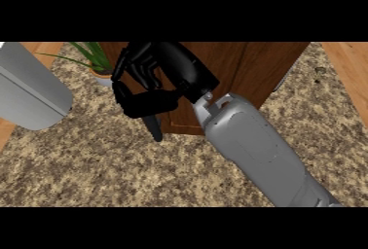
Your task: Pick up the wine, place it into the cabinet and close the cabinet
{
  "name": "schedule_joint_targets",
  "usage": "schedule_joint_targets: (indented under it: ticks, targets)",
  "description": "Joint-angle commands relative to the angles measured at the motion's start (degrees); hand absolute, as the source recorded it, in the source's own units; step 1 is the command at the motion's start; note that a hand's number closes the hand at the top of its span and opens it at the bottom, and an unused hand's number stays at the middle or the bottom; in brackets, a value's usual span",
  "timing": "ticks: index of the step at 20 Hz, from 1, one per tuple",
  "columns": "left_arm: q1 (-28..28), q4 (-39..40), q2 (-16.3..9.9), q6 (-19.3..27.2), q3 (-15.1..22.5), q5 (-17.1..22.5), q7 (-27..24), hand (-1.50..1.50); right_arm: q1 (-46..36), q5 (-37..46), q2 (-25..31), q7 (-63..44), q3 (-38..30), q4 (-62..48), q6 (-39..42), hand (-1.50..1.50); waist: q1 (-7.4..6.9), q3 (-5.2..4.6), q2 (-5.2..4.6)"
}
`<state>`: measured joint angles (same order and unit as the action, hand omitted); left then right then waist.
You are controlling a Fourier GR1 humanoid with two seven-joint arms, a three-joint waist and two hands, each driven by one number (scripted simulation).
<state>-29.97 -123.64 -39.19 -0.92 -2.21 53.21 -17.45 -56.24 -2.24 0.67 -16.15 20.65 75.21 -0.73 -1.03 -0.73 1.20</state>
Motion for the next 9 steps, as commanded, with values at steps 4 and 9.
schedule_joint_targets:
  ticks: [4, 9]
  targets:
    - [4.9, 1.6, 1.7, 2.7, 2.4, -2.0, 0.8, -1.50, -1.4, 1.7, 8.0, 5.4, -7.9, -9.2, 0.2, 1.50, 0.69, 0.71, -2.19]
    - [8.4, 4.7, 3.7, 5.1, 4.8, -3.9, 1.0, -1.50, -2.7, 0.2, 7.6, 4.9, -8.0, -9.5, 1.6, 1.50, 1.37, 0.68, -2.05]
